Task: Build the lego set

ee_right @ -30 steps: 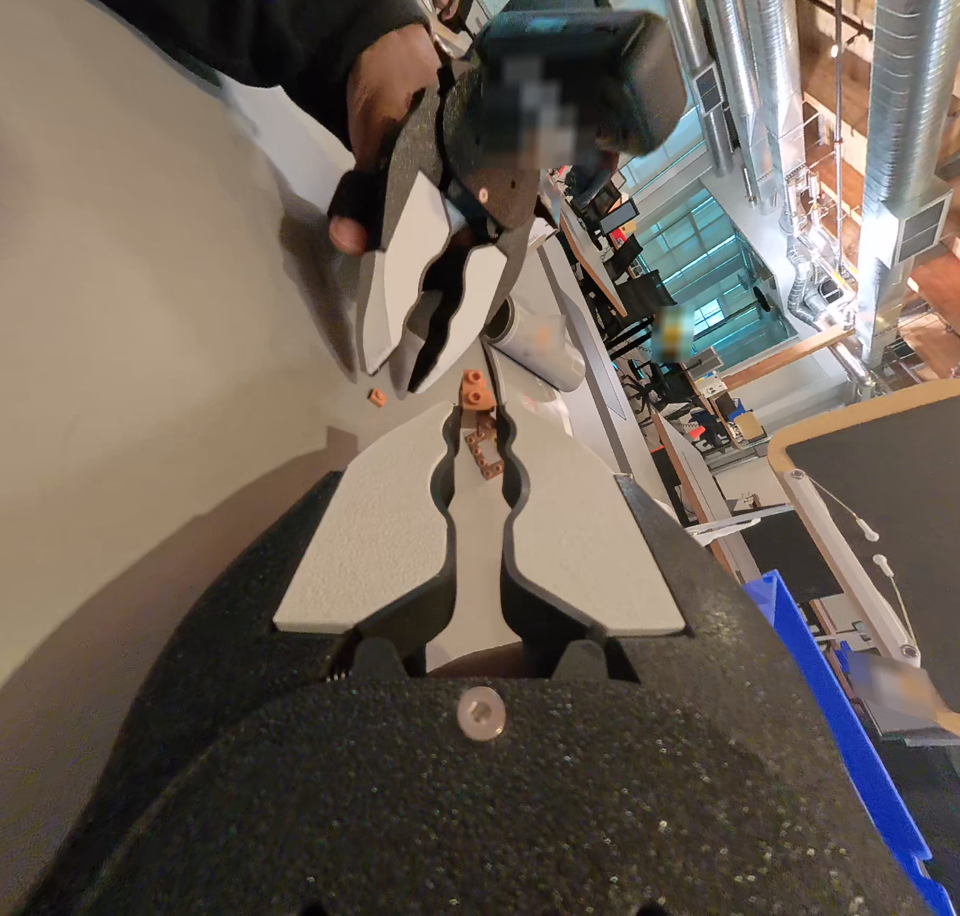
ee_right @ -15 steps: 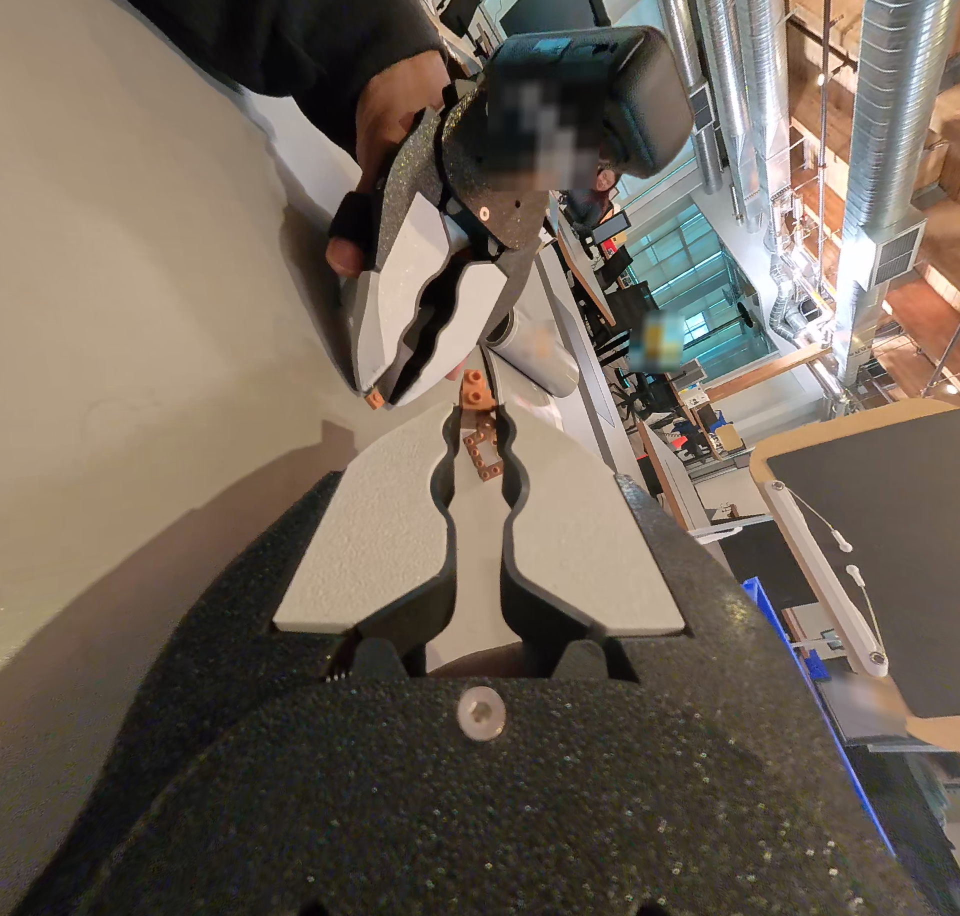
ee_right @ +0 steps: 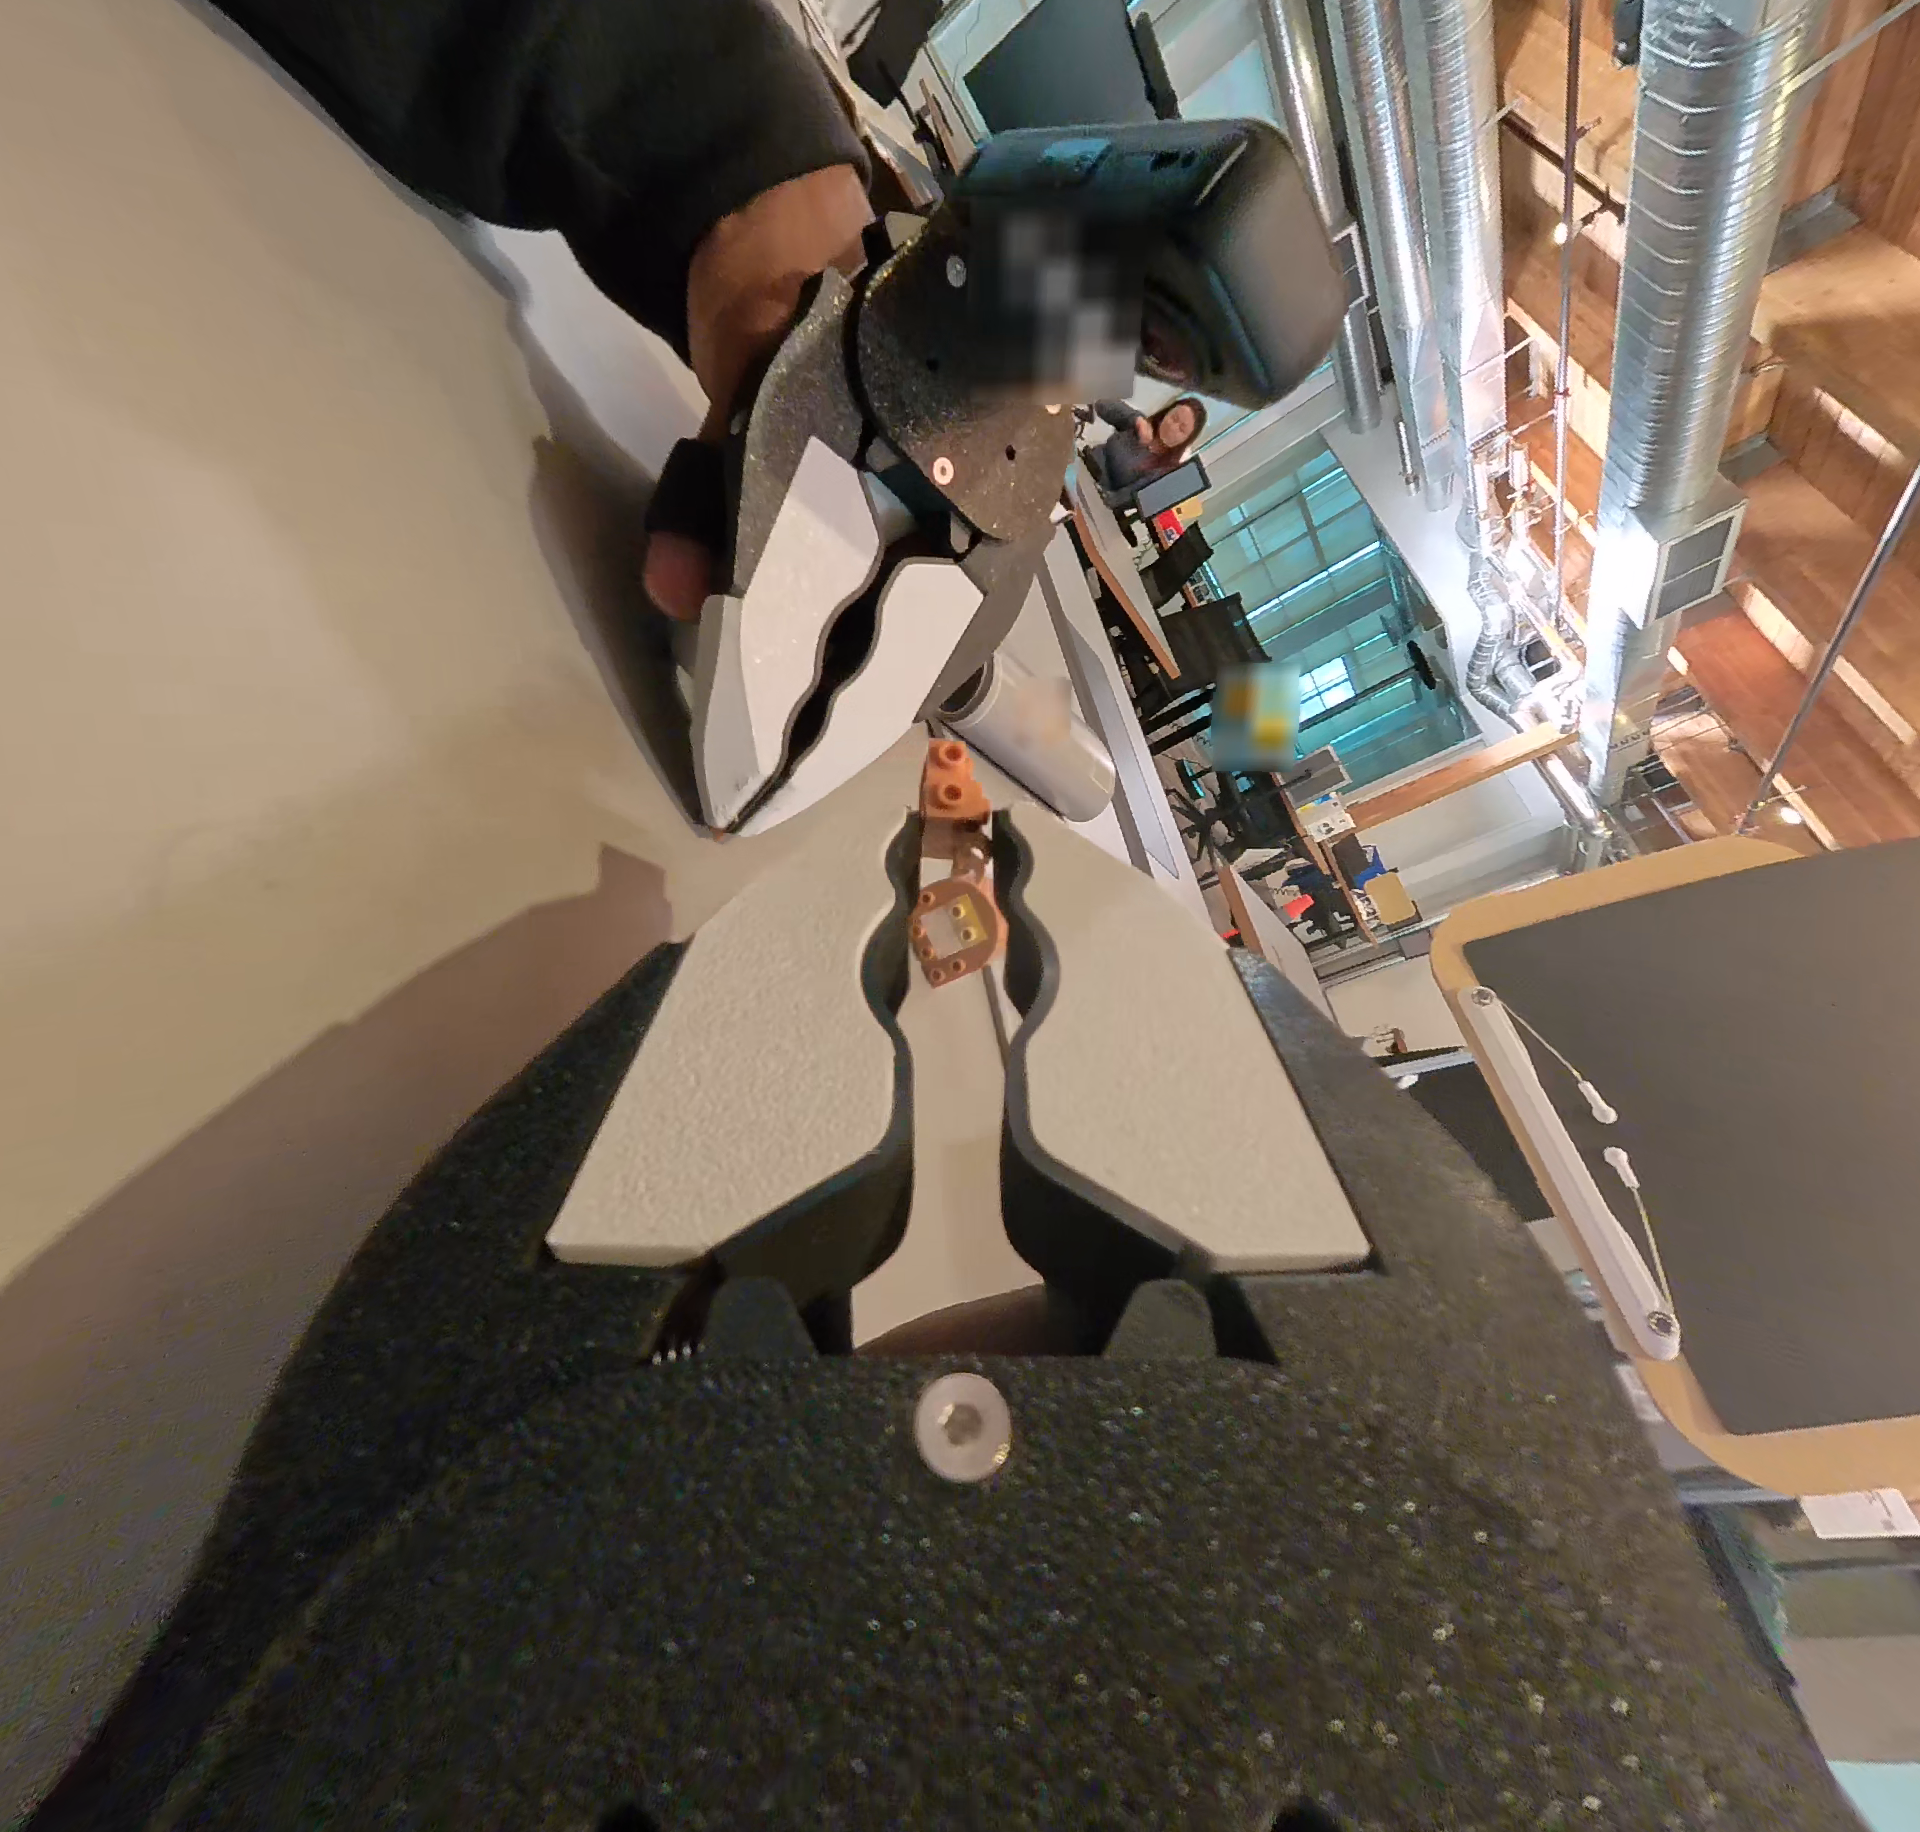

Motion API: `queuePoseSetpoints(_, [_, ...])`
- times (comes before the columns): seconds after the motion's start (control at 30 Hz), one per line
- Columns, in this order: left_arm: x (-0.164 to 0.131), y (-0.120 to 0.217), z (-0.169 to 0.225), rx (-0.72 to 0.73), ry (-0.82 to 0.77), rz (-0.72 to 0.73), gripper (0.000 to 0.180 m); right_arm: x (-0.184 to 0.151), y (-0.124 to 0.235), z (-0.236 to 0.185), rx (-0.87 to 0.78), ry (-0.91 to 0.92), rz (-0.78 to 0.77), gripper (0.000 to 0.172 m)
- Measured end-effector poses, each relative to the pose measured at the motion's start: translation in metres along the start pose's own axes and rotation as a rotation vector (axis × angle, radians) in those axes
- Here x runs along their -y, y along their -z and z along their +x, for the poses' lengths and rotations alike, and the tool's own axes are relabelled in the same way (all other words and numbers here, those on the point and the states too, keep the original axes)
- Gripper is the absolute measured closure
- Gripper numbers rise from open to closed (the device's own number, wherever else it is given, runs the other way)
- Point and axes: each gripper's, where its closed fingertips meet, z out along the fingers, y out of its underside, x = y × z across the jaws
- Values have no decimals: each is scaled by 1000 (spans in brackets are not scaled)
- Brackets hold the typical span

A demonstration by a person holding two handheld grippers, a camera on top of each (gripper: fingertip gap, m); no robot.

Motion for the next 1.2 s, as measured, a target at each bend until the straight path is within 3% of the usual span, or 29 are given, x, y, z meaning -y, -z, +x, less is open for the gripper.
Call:
queuePoseSetpoints(0.13, [8,4,0,28,17,44,180,-1,0,6,-46,21,-14,159])
queuePoseSetpoints(0.27, [38,28,-2,65,26,183,180,-3,2,7,-76,65,-28,159])
queuePoseSetpoints(0.4, [52,41,0,83,-9,216,180,-3,2,2,-60,72,-27,159])
queuePoseSetpoints(0.57, [16,20,-1,75,61,-14,180,-2,3,0,-53,76,-27,159])
queuePoseSetpoints(0.63, [5,13,-6,95,156,-67,167,-2,2,0,-53,76,-31,159])
queuePoseSetpoints(0.73, [2,12,-6,159,287,-80,166,-3,2,-1,-53,83,-42,159])
queuePoseSetpoints(0.93, [-8,10,-3,419,523,-78,162,-3,1,1,-66,80,-55,159])
queuePoseSetpoints(1.2, [-9,5,-4,503,600,-58,162,2,1,-1,-74,103,-55,159])
